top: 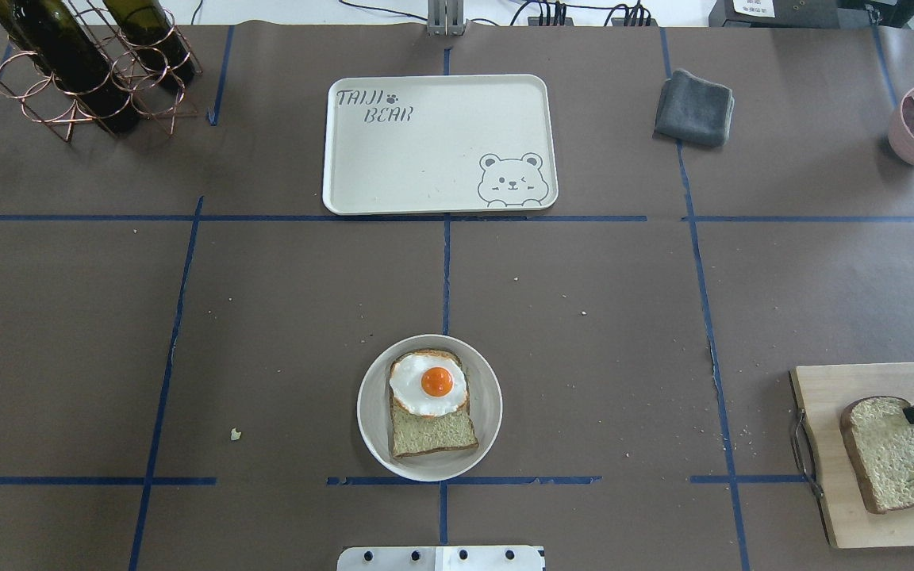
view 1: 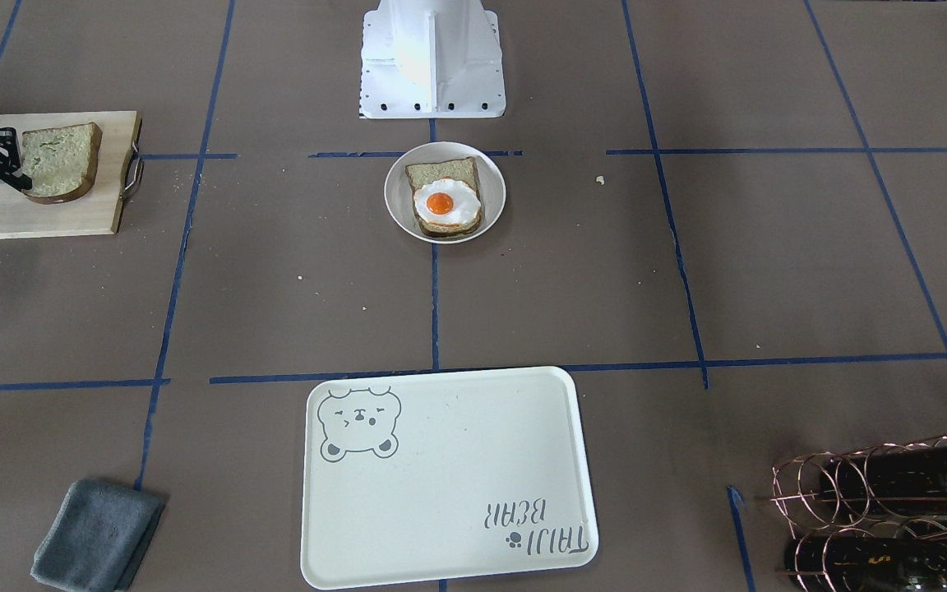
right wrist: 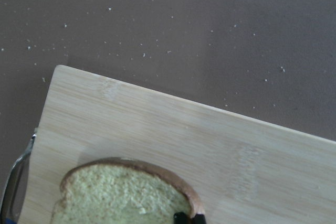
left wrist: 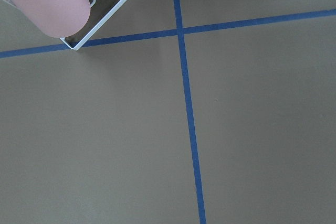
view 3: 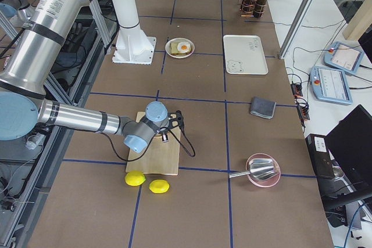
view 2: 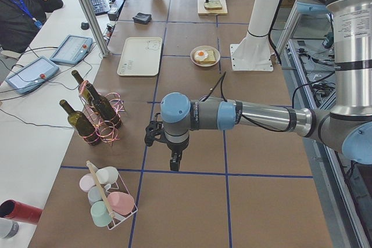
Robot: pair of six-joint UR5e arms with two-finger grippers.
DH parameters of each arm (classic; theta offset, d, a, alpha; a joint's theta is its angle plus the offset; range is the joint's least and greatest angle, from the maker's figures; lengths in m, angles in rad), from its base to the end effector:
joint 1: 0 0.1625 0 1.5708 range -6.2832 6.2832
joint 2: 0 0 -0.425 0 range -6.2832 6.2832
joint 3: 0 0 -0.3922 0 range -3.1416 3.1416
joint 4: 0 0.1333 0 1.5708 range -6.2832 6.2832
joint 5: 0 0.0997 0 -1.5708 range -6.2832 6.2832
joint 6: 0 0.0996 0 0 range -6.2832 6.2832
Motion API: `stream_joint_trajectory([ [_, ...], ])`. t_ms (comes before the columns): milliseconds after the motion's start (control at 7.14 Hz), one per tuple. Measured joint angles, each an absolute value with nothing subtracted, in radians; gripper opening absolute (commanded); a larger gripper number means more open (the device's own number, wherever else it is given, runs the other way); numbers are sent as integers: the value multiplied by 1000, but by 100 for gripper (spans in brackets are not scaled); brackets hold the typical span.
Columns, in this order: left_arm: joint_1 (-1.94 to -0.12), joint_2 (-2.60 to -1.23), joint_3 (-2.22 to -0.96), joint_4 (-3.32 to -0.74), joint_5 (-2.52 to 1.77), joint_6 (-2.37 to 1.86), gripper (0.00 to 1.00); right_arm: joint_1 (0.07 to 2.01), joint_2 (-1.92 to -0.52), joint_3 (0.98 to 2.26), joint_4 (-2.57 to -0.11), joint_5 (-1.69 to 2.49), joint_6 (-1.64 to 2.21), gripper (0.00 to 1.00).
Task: Make sandwich and place on tray
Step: 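Move the right gripper down to the bread slice on the cutting board and grasp it, then lift the bread slice with the right gripper and carry it over the egg toast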
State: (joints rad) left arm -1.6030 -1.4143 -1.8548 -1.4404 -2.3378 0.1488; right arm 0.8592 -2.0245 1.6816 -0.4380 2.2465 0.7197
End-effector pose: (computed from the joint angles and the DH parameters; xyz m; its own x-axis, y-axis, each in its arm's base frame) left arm -0.0777 -0.4200 0.6044 0.7164 0.1233 -0.6867 -0.0748 0.9922 0.1000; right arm -0.1477 -0.2800 0.6603 0.5292 -0.2848 0.7993 0.1474 0.9585 0.2439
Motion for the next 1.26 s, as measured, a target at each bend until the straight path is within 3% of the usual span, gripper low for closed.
stream_joint_trajectory([
  [560, -1603, -1414, -1856, -1442, -2338, 149, 100, 908, -1999, 1673, -410, 2382, 721, 0],
  [1260, -1603, -1416, -1853, -1442, -2338, 149, 100, 1015, -1787, 1675, -422, 2605, 838, 0],
])
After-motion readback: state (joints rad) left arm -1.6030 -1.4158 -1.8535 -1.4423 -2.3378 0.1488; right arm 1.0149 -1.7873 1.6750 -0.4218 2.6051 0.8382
